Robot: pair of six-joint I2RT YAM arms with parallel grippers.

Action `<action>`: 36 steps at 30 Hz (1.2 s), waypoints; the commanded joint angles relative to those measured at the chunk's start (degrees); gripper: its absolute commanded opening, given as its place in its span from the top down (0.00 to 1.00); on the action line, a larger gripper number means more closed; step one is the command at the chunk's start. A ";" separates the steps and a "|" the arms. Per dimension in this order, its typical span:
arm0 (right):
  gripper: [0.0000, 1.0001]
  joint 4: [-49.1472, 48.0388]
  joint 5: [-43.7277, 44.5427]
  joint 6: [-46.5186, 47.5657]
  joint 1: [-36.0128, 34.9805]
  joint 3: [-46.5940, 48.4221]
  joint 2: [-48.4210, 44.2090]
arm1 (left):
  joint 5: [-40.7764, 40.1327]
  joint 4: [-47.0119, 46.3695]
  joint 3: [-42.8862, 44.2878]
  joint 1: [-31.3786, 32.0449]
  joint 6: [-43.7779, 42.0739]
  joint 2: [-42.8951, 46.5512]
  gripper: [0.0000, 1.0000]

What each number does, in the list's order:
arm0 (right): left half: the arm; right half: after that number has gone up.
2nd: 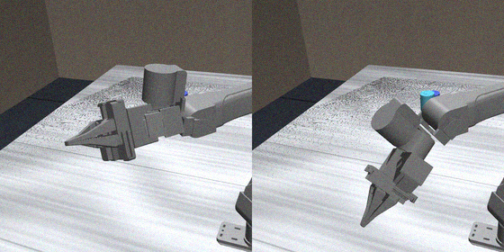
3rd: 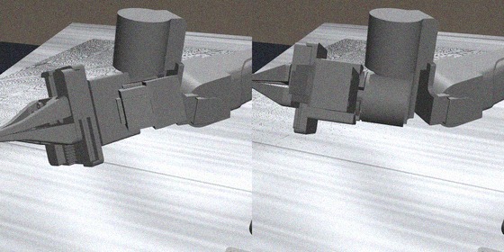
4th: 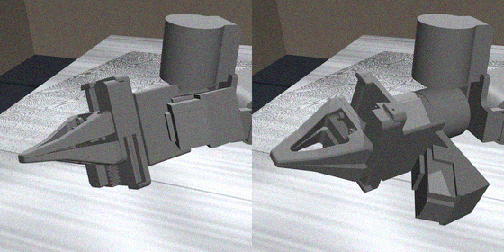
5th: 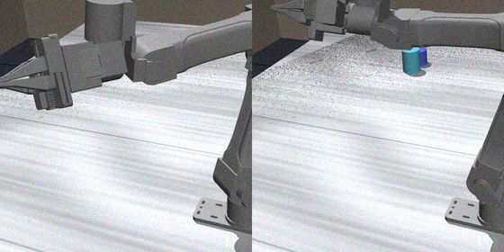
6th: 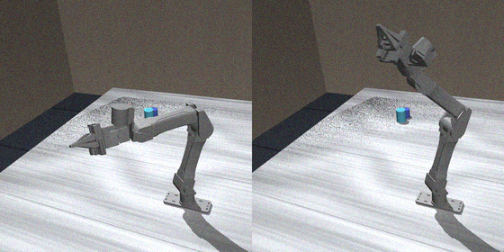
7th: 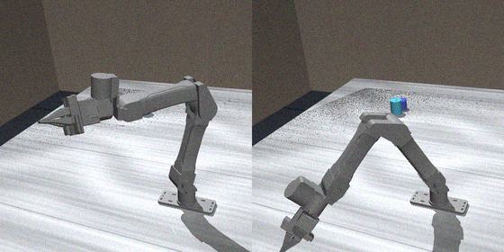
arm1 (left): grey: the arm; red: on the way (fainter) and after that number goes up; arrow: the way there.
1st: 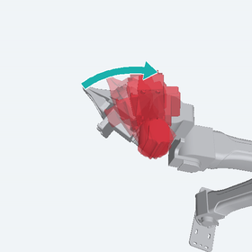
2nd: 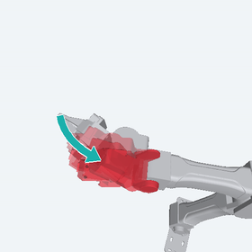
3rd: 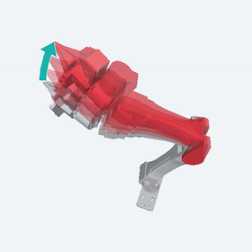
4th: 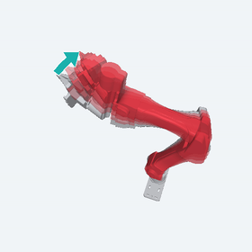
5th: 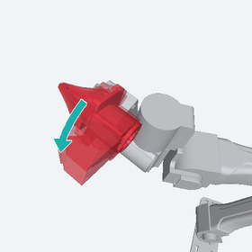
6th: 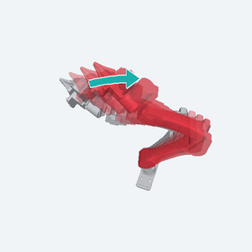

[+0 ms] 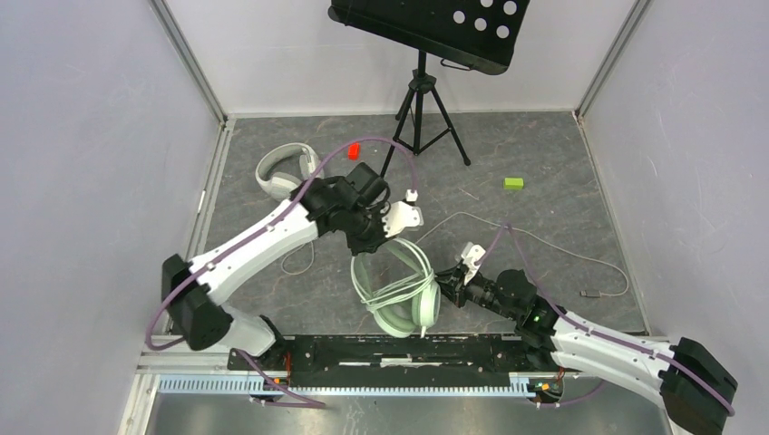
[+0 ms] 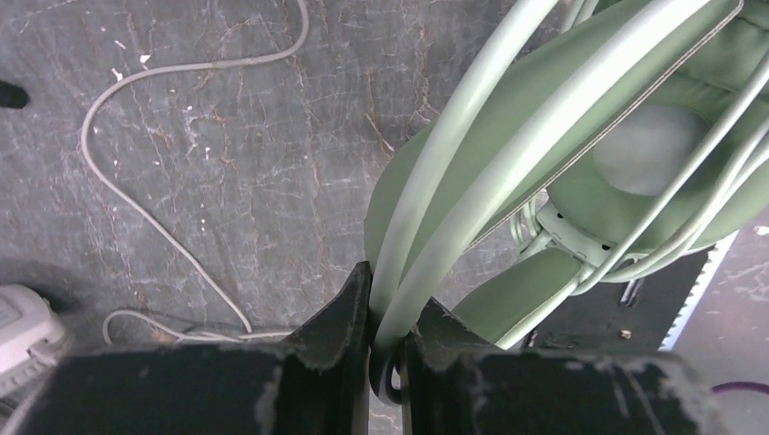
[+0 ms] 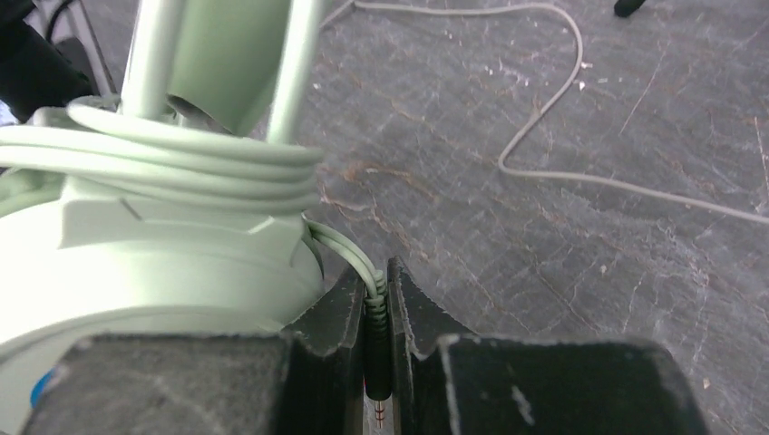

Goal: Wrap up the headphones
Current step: Place the headphones at the center of the board.

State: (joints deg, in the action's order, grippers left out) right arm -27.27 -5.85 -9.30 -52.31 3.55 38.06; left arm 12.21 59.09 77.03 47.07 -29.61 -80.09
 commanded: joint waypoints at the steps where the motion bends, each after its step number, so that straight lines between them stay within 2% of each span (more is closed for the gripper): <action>1: 0.95 -3.32 2.26 4.30 0.94 -0.39 2.39 | -2.79 12.16 5.64 -0.13 -8.89 -7.32 0.86; 6: 0.95 -7.28 3.47 8.79 0.98 -1.21 7.90 | -6.88 14.21 9.48 -0.14 -13.09 -14.69 0.87; 9: 0.94 -8.29 1.33 12.84 0.99 0.25 13.11 | -7.88 14.37 11.96 -0.14 -15.53 -18.77 0.87; 14: 0.94 -10.10 1.91 14.96 0.90 0.94 17.92 | -9.94 15.78 16.42 -0.05 -17.67 -25.98 0.84; 21: 0.88 -7.43 6.76 17.55 0.92 0.62 17.79 | -10.17 11.46 20.12 1.32 -19.75 -32.46 0.78; 30: 0.82 -5.78 9.57 16.08 0.90 -1.74 16.38 | -11.02 4.91 23.85 5.42 -21.77 -37.25 0.61; 36: 0.81 -4.73 11.25 14.53 0.85 -2.44 17.11 | -10.66 3.53 24.31 6.54 -21.41 -39.23 0.59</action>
State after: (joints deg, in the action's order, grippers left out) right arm -30.15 1.61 6.63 -51.86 2.02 55.27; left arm 1.72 63.16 99.72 52.80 -47.64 -118.15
